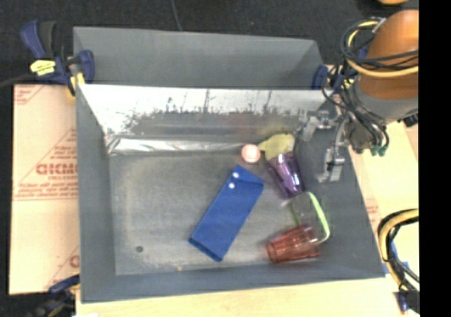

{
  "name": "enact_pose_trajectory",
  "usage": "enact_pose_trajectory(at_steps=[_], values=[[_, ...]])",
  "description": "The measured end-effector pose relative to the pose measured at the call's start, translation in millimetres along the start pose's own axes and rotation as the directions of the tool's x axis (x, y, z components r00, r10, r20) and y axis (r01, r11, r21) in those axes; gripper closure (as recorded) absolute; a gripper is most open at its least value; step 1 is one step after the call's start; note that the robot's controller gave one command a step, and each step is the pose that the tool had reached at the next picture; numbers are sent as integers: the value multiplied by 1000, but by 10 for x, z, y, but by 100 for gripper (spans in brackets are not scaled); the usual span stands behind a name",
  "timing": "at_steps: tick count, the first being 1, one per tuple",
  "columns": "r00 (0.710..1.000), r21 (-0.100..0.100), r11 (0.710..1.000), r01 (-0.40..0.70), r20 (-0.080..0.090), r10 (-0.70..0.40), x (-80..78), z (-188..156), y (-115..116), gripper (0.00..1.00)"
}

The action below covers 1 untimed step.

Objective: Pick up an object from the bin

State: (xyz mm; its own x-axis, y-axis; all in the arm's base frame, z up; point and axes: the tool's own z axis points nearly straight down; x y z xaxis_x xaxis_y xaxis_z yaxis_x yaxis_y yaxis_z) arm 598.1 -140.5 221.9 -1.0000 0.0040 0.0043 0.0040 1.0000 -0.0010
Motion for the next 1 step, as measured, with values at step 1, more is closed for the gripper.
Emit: enact_pose_trajectory(at_steps=[1], values=[[1000, 2, 1000, 4, 9, -4, -17, -50, 5, 0]])
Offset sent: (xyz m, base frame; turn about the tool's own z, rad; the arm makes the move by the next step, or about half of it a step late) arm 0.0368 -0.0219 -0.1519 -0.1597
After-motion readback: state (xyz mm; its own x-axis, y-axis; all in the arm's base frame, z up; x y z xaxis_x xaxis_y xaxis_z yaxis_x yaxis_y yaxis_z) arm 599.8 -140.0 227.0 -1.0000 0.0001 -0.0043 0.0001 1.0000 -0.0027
